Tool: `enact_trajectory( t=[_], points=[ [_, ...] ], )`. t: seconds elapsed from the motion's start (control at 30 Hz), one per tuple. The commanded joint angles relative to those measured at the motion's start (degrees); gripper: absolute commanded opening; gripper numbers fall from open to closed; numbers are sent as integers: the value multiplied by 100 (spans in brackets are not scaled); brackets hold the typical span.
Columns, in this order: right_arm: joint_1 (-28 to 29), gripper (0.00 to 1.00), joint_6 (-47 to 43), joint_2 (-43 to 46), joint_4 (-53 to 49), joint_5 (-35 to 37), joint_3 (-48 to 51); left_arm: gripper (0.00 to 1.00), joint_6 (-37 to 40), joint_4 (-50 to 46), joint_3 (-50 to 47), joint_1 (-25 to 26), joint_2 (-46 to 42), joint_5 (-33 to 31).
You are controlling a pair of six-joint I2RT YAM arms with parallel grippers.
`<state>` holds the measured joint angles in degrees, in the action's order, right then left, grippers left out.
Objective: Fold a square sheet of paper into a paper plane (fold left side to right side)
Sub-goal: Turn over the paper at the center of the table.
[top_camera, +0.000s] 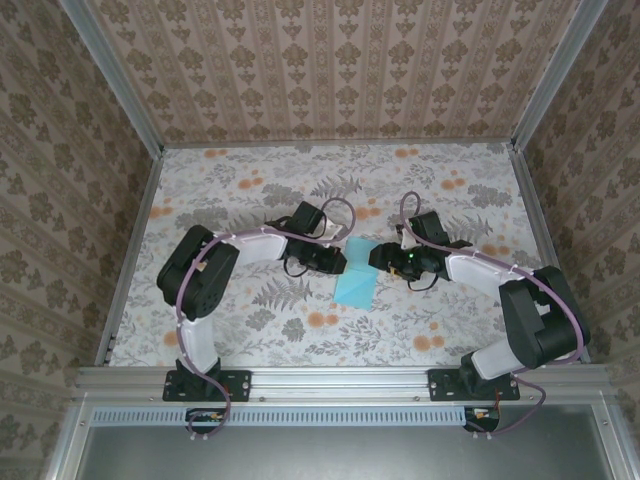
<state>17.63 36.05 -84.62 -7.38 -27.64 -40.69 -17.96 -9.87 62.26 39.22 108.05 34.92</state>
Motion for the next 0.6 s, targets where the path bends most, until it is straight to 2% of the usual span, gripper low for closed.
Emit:
enact_trajectory(
  t=[0.0,0.2,0.4,0.57],
  points=[
    [27,68,98,48,159,-349,78,11,72,42,-175,-72,-448,-206],
    [217,64,440,-349,717,-670,111,11,70,20,-181,-100,-500,-234],
    [429,57,779,-867,1242,-850,-72,12,42,45,-176,-112,-484,-252],
    [581,38,1104,-1210,1699,-997,-184,15,-39,116,-212,-164,-527,-240]
  ],
)
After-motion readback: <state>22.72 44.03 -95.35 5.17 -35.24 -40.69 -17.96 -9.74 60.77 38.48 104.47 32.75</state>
